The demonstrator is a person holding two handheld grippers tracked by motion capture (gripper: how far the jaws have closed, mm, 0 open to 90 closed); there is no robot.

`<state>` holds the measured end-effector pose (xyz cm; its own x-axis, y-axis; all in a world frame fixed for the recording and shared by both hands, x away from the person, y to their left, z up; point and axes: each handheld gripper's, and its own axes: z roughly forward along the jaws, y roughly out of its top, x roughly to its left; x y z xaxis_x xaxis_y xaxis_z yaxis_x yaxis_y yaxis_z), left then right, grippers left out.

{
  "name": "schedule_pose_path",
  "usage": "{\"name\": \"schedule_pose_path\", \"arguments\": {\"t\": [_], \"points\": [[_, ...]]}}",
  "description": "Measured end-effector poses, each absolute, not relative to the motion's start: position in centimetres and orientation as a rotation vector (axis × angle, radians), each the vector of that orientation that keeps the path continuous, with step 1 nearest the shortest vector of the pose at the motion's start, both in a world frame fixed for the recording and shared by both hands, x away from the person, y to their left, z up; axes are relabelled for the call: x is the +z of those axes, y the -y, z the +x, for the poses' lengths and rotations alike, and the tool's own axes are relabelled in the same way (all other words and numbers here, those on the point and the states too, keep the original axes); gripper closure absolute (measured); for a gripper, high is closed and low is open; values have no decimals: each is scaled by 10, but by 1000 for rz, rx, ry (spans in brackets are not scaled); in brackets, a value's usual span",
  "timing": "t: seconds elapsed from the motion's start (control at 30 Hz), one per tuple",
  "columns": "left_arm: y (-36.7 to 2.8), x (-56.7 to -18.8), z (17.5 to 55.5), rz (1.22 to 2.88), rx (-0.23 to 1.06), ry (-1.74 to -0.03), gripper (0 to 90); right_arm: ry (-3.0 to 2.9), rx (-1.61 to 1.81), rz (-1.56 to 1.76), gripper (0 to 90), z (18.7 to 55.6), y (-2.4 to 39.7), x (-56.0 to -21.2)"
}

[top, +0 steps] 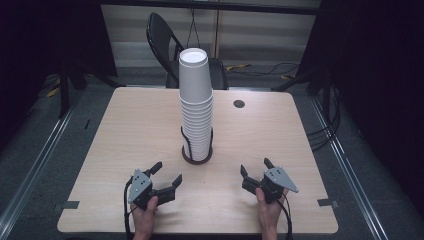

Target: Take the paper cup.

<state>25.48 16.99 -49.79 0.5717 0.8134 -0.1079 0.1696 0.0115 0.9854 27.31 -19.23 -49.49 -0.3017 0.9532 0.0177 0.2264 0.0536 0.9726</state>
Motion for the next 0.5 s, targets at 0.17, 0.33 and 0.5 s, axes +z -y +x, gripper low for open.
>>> {"name": "schedule_pose_path", "arguments": {"t": [0.17,0.33,0.5], "points": [[-169,-498,255,1507,620,-875,160,-1647,1281,1209,134,273,191,-495],[-169,-498,255,1508,617,-876,159,-1673,1303,1208,142,274,192,-494],[-170,-498,255,1509,617,-875,159,-1709,1318,1193,162,274,190,-494]]}}
